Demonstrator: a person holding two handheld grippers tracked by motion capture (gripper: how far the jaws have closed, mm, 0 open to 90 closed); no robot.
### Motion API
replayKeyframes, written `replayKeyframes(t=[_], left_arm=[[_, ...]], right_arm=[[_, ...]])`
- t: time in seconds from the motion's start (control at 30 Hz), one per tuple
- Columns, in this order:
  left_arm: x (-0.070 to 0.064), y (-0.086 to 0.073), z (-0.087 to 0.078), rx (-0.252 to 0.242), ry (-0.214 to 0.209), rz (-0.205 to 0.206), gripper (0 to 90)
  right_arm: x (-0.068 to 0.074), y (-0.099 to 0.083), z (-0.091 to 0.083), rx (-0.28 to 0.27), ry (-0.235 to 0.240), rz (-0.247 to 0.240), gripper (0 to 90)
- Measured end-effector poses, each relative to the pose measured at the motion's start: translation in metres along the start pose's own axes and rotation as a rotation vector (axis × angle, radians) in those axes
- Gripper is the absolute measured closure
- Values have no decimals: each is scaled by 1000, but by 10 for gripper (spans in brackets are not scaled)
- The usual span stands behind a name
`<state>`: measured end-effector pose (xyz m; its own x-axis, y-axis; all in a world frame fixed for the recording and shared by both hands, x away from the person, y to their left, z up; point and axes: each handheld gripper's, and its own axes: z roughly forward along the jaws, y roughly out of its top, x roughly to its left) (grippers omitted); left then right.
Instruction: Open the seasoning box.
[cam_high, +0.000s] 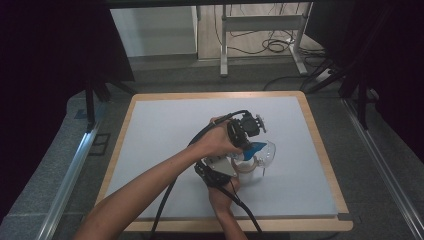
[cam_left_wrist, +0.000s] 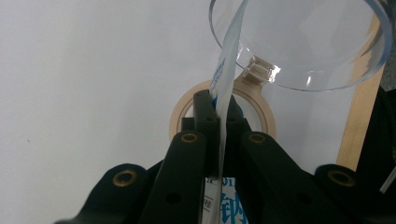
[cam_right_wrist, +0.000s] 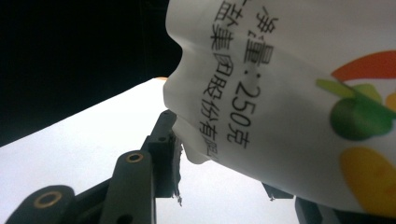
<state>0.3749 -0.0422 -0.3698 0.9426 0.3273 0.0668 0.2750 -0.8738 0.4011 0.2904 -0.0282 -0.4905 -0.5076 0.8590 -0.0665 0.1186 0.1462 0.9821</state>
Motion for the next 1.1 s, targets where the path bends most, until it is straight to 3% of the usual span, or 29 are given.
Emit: replayKeyframes(t=[0.7, 1.1], left_arm=[[0, -1, -7, 2, 14, 10, 900], [2, -3, -8, -10, 9, -4, 900]], right_arm=[[4, 7, 2, -20, -1, 18, 556], [5, 7, 2, -17, 2, 4, 556]])
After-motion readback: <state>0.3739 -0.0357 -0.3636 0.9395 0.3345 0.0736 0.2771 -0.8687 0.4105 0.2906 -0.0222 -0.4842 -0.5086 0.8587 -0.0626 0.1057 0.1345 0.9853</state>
